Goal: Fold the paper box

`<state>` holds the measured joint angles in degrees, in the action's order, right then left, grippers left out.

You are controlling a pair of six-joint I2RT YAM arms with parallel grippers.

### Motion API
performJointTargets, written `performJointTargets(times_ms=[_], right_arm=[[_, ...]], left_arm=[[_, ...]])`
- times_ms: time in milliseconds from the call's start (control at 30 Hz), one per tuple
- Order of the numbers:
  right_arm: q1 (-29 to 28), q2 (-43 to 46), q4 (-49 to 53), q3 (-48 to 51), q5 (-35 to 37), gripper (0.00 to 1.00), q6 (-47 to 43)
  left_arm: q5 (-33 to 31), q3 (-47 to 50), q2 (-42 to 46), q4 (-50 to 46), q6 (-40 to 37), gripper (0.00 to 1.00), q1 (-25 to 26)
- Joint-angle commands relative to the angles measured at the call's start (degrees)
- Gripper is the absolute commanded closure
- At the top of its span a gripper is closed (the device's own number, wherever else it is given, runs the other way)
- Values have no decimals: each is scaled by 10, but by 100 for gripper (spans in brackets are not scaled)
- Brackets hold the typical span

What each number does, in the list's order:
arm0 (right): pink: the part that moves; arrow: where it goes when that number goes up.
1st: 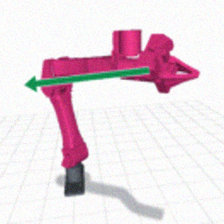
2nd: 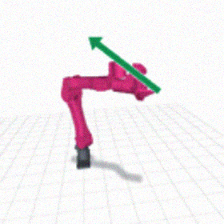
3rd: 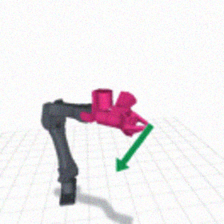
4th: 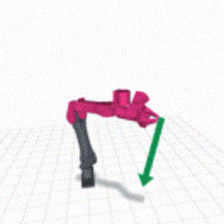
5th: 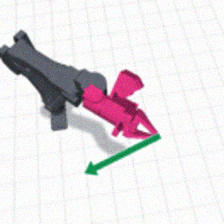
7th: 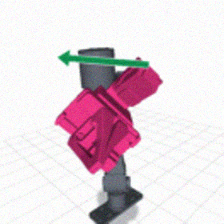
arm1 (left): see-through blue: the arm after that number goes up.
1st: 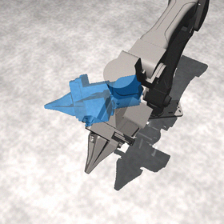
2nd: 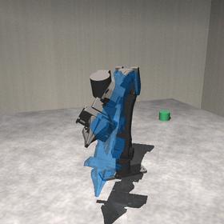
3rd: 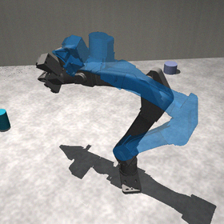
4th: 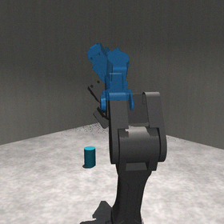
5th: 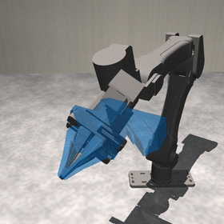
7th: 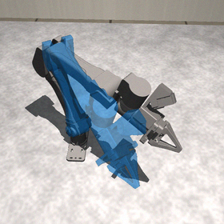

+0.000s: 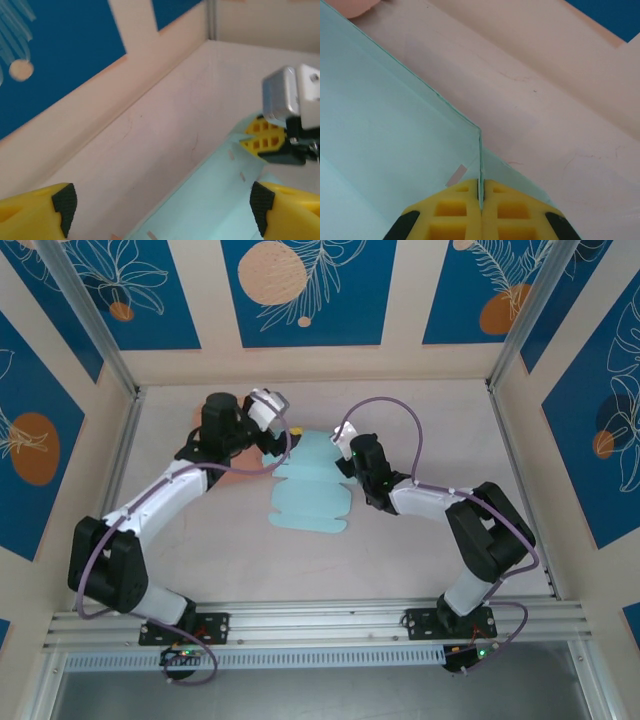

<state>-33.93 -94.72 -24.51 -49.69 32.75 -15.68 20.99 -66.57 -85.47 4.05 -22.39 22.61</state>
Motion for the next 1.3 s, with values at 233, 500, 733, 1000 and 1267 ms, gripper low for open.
performJointTargets(times_ms=[233,500,733,1000,1267], right_arm=[[-3,38,-46,9,-12,100,-25],[-5,38,-41,7,-16,100,-29],[-4,37,-38,3,-20,100,-26],[6,34,-22,-10,-30,100,-13],[14,35,-5,-6,-35,100,11]], left_arm=[[84,-112,-106,-231,-265,23,-9],[-21,-102,-147,-111,-244,33,-5],[-48,-102,-162,-75,-251,44,5],[-71,-111,-180,-75,-289,87,21],[-102,-65,-166,8,-320,100,42]])
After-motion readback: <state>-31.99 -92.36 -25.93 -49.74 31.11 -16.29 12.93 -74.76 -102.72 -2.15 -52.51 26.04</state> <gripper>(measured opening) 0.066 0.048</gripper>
